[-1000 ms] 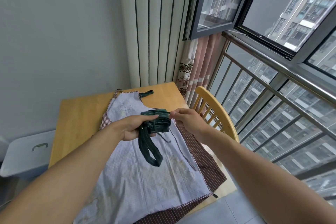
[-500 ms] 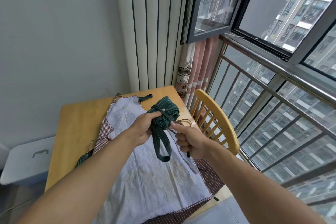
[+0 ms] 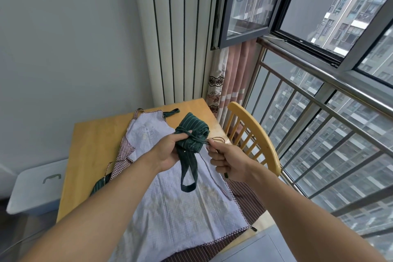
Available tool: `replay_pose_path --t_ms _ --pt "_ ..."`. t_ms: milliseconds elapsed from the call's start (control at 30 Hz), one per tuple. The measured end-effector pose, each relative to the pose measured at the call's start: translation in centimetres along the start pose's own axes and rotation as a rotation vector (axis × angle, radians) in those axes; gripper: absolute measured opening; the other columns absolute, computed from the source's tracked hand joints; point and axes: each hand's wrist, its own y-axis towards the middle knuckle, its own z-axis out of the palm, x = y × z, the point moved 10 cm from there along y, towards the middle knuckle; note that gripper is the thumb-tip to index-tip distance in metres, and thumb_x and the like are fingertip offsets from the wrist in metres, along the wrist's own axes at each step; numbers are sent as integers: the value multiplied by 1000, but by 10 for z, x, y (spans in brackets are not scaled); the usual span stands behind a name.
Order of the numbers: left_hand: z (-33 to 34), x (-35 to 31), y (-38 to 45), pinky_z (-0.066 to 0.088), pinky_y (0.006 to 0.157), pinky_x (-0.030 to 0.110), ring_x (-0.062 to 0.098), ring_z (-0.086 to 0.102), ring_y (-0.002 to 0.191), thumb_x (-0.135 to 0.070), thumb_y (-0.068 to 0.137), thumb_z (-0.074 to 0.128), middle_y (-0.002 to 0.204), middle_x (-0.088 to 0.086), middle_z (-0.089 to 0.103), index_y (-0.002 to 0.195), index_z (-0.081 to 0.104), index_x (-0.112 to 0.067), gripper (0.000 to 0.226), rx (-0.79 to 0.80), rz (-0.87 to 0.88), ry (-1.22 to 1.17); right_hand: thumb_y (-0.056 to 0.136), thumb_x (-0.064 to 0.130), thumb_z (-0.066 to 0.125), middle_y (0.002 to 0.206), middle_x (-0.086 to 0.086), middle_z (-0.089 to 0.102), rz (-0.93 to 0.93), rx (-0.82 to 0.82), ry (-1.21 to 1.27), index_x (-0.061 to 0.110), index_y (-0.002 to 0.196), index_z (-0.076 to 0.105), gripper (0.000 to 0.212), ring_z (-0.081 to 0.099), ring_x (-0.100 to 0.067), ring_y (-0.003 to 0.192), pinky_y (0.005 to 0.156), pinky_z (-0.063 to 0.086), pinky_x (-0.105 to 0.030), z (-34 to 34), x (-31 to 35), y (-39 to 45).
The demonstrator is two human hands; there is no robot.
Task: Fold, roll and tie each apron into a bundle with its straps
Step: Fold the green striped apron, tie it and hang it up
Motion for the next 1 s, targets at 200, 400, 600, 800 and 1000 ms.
replay_pose_path --t_ms 200,400,600,800,1000 --pt "3 3 0 55 85 37 25 72 88 -12 100 52 102 16 74 110 71 -1 23 37 -15 -60 108 35 46 72 -4 57 -83 -125 -48 13 88 56 31 34 -14 53 49 21 -26 -9 18 -1" --pt "-7 -6 5 61 81 38 28 71 97 -9 86 68 113 20 71 131 62 1 46 39 68 -30 111 31 34 105 -12 74 28 -45 55 3 118 62 40 69 -26 87 72 44 -31 -7 10 0" --pt "-10 -10 3 55 90 41 31 67 106 7 79 68 116 18 71 132 59 -3 55 109 117 115 109 9 38 126 -11 72 72 -30 -53 4 128 65 33 67 -32 118 101 51 -46 -20 7 -2" --pt "1 0 9 57 89 38 32 68 110 15 84 66 122 21 68 137 54 -2 57 131 114 204 109 13 43 93 -14 68 -27 -226 20 7 108 64 22 69 -25 74 78 62 -37 -23 13 7" --pt "11 2 9 54 102 42 37 63 122 17 84 65 129 26 64 131 60 -3 52 193 105 285 101 6 57 91 -18 71 -93 -392 -79 9 102 61 5 69 -26 66 60 62 -32 -32 19 7"
